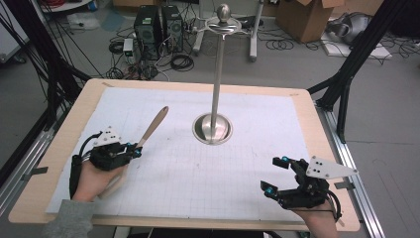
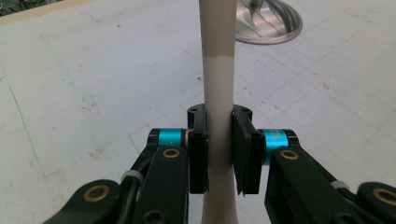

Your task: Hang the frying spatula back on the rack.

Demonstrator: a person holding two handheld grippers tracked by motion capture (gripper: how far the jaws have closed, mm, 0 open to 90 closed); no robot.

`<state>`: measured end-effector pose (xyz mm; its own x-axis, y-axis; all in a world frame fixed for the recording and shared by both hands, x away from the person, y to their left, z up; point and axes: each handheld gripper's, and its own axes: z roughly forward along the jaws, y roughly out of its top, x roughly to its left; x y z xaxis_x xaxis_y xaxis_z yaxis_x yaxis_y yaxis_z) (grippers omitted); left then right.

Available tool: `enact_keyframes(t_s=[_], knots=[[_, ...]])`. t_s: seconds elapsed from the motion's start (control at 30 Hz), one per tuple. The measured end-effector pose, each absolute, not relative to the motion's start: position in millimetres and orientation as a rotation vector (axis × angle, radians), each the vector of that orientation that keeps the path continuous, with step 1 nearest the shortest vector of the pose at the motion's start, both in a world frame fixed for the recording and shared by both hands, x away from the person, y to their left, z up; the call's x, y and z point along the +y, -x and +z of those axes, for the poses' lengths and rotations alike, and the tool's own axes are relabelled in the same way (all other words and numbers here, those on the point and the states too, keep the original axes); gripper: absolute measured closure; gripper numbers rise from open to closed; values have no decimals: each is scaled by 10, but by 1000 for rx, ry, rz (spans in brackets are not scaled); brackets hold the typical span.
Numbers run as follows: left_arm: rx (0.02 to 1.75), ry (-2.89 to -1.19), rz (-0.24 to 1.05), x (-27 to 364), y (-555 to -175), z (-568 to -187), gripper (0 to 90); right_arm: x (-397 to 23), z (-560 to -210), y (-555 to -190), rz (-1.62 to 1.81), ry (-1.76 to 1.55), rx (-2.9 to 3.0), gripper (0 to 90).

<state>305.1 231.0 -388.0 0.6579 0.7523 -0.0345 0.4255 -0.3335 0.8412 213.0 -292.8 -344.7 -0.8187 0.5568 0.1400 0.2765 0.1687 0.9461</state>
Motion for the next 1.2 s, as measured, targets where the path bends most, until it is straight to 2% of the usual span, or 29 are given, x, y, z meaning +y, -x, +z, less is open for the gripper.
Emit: enact_keyframes(t_s=[0.33, 0.67, 0.87, 1.1, 1.2], knots=[[894, -1932, 453, 2351, -3088, -3720, 777, -2975, -3439, -2134, 1708, -810, 2194, 146], [805, -1944, 463, 2223, -3063, -3388, 776, -2954, -3419, -2150, 1719, -793, 2196, 146], [792, -1914, 397, 2145, -3089, -3268, 777, -2958, -3410, -2148, 1729, -793, 2189, 146], [799, -1918, 414, 2077, -3138, -3151, 777, -2989, -3399, -2135, 1733, -795, 2181, 146], [812, -1896, 383, 2081, -3155, -3096, 776, -2997, -3393, -2128, 1734, -792, 2175, 146]])
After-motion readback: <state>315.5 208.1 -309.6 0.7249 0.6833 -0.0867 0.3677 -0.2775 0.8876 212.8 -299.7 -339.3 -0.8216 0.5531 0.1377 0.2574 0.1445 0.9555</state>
